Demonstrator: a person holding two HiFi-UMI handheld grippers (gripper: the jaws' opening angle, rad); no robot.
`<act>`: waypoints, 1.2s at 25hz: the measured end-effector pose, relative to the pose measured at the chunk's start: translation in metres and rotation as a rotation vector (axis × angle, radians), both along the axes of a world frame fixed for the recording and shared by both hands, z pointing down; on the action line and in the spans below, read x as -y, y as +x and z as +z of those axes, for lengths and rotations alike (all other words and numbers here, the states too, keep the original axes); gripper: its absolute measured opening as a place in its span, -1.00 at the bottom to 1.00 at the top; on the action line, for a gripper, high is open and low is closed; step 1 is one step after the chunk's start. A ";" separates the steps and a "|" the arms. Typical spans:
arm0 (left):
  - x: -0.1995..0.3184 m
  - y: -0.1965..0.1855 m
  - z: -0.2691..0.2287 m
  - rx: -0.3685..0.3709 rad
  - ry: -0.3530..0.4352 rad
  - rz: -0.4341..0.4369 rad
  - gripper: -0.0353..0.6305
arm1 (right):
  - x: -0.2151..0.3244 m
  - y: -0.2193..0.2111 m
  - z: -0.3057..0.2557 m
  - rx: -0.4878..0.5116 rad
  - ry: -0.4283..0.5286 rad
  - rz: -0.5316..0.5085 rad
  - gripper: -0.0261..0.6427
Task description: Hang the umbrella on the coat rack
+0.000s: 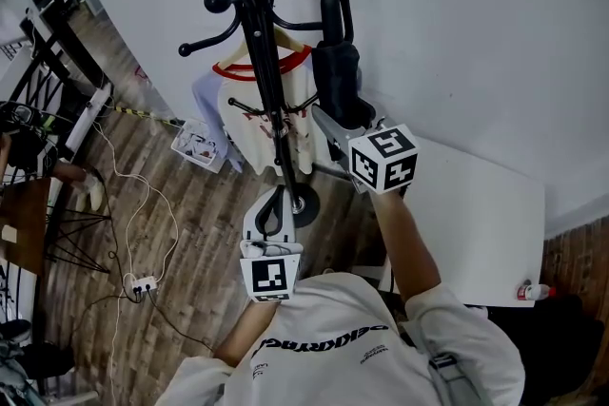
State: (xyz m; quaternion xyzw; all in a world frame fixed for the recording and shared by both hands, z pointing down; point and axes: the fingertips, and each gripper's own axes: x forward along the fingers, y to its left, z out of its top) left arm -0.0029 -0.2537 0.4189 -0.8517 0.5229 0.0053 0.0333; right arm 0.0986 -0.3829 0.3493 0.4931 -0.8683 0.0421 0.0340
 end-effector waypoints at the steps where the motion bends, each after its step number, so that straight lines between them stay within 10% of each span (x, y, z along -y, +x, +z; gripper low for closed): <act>1: 0.001 0.000 0.000 0.001 0.000 -0.001 -0.90 | 0.003 -0.001 0.000 -0.001 -0.001 -0.005 -0.15; 30: 0.008 -0.018 0.006 0.021 -0.011 -0.051 -0.90 | 0.035 -0.052 0.033 -0.036 -0.062 -0.124 -0.15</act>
